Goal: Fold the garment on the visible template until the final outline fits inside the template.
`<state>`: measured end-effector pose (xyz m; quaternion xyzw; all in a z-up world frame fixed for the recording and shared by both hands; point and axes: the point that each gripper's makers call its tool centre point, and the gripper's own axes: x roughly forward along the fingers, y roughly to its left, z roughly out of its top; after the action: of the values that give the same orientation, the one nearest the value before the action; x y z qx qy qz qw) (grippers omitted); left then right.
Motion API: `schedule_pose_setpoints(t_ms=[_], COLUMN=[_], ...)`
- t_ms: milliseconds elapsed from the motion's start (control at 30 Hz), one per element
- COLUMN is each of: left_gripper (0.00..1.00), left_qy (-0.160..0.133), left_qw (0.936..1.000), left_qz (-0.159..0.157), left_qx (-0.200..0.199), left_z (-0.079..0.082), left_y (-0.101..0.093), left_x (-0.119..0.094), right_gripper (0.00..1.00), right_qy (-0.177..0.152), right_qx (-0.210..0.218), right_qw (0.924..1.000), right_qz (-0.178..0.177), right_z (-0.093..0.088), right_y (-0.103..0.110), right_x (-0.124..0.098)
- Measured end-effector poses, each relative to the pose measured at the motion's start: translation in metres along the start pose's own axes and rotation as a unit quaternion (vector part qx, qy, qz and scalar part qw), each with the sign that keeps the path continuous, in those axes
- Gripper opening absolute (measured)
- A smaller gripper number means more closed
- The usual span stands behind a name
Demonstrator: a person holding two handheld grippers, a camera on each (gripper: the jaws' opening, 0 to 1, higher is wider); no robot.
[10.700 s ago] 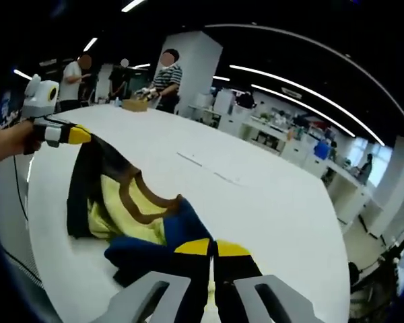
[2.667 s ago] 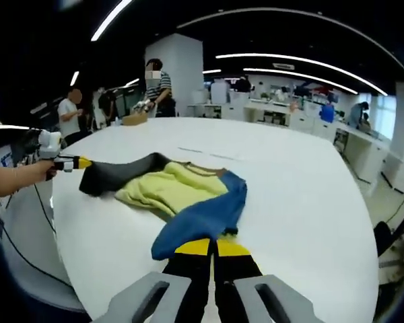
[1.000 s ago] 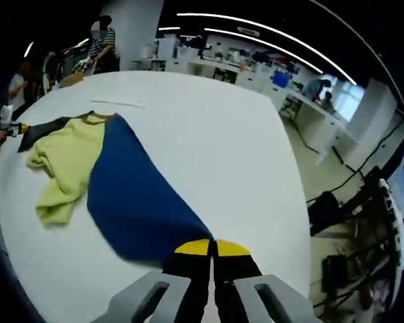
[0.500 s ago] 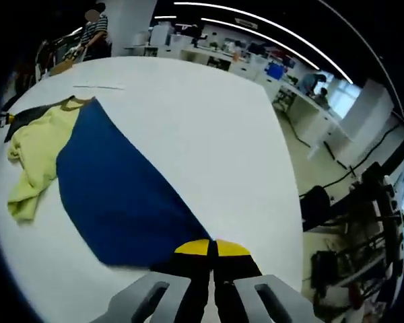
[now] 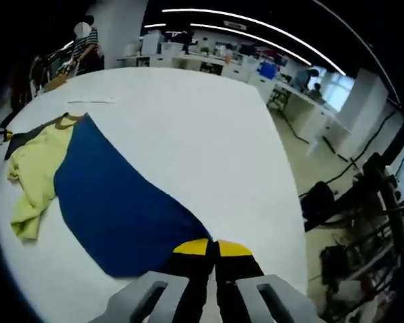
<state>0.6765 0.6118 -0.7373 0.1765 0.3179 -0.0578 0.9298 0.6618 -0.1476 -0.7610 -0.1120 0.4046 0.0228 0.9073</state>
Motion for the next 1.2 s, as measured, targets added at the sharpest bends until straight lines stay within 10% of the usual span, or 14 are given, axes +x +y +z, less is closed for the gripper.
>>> schedule_pose_setpoints(t_ms=[600, 1200], left_gripper=[0.52, 0.82], left_qy=[-0.095, -0.143], left_qw=[0.9880, 0.9676], left_qz=[-0.083, -0.179], left_qx=[-0.089, -0.107], left_z=[0.028, 0.044], left_y=[-0.036, -0.103], left_x=[-0.027, -0.059], right_gripper=[0.63, 0.87], right_qy=[-0.094, -0.135], right_qx=[0.030, -0.016], right_qw=[0.9862, 0.9514], right_qz=[0.133, 0.277], right_z=[0.043, 0.078], right_y=[0.070, 0.174], right_x=[-0.037, -0.080])
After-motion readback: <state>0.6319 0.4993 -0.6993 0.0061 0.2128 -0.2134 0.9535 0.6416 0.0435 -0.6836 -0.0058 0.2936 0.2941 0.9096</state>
